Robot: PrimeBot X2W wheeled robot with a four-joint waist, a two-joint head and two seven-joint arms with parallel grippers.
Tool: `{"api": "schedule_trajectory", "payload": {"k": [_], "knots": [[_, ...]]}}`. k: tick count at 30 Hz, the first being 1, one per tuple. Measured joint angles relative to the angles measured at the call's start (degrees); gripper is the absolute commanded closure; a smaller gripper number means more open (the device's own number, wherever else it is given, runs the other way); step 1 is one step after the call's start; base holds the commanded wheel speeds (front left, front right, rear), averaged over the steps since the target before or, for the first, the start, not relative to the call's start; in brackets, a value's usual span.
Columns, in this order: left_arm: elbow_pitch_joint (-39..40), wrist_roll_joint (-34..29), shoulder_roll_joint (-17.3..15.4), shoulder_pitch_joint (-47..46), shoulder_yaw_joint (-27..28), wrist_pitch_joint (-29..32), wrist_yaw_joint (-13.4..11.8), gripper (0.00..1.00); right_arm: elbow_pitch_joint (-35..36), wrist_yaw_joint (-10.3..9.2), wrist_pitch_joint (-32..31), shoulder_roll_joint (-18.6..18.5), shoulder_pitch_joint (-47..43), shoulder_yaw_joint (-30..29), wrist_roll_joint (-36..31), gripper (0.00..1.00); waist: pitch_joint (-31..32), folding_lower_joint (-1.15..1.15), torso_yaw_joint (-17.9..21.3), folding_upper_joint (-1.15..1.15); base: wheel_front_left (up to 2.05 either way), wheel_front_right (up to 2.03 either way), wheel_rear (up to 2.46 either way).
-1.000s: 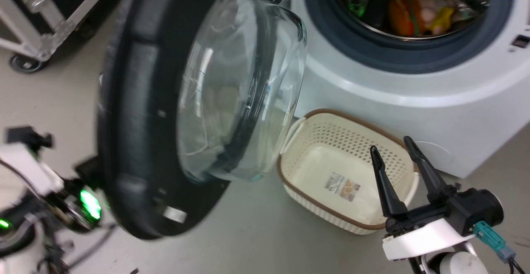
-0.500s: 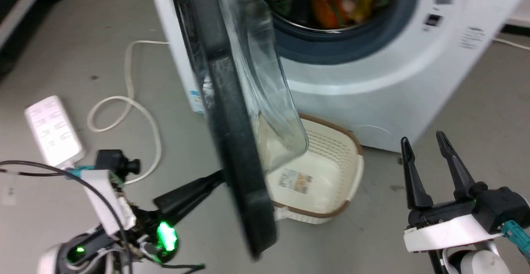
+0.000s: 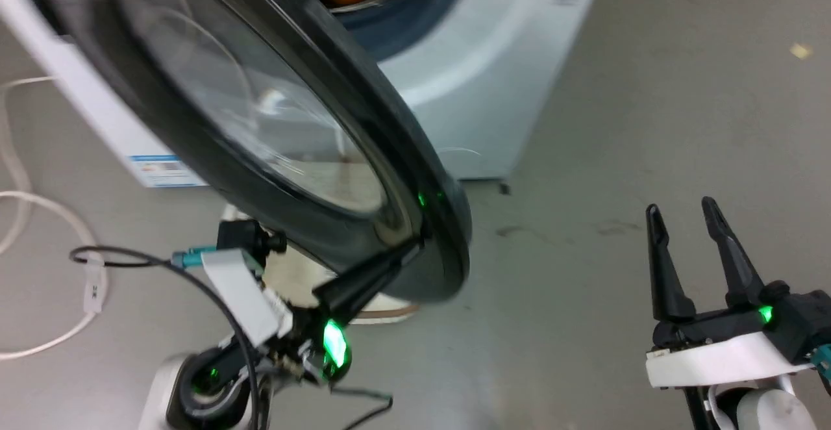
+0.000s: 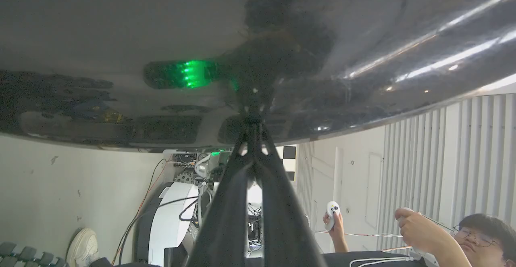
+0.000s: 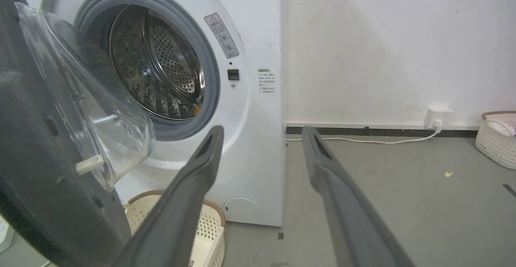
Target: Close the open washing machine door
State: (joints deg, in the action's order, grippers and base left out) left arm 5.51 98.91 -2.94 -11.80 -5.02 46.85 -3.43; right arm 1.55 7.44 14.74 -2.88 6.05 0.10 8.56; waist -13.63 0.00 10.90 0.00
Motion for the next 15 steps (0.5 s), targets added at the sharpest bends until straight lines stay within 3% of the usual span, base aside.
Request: {"api": "schedule_trajectory", "payload": {"k": [8, 15], "knots": [[-8.90, -0.45, 0.03, -9.53, -1.53, -15.74, 2.88, 1.00, 0.43, 0.00, 0.00, 0.00, -0.15, -0.58, 2.33, 0.00, -4.07, 0.00, 7.94, 0.00, 0.00, 0.00, 0.00], [-19.82, -0.57, 0.11, -20.41, -3.37, -27.64, 4.27, 1.00, 0.48, 0.00, 0.00, 0.00, -0.31, -0.10, 3.14, 0.00, -6.49, 0.00, 11.91, 0.00, 0.00, 0.00, 0.00]]}}
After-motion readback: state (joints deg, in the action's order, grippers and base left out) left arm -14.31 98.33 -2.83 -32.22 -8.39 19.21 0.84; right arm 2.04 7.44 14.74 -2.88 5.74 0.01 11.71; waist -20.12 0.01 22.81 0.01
